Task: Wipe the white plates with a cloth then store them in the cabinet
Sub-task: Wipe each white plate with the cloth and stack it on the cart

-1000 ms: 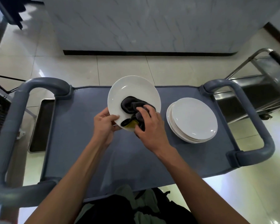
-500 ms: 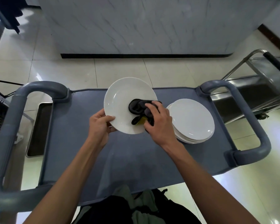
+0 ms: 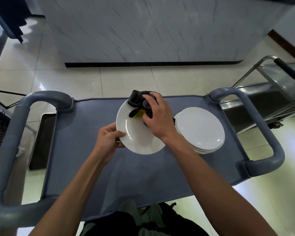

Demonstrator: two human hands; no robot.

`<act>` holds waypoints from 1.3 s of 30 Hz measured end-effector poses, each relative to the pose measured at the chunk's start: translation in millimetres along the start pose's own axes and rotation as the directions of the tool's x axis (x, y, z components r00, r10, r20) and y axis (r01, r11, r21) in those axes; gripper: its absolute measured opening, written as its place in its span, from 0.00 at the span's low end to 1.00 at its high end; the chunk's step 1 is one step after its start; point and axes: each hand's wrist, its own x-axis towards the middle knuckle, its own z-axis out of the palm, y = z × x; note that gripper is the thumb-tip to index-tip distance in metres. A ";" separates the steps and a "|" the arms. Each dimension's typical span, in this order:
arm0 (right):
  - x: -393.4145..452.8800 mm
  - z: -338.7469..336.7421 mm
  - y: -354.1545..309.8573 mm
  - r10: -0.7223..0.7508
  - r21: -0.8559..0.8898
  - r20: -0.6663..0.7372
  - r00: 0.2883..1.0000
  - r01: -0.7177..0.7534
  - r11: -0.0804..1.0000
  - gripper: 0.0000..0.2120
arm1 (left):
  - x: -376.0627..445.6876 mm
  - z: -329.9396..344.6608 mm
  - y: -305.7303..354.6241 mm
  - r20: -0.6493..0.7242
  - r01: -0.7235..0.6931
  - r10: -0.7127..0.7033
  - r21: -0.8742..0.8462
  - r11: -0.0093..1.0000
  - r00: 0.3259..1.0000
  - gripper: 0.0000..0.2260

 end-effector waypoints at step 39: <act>-5.2 -16.3 3.5 0.065 -0.049 -0.095 0.993 -0.070 0.996 0.26 | -4.7 -6.9 8.7 -0.046 -0.049 0.044 -0.119 0.992 0.998 0.18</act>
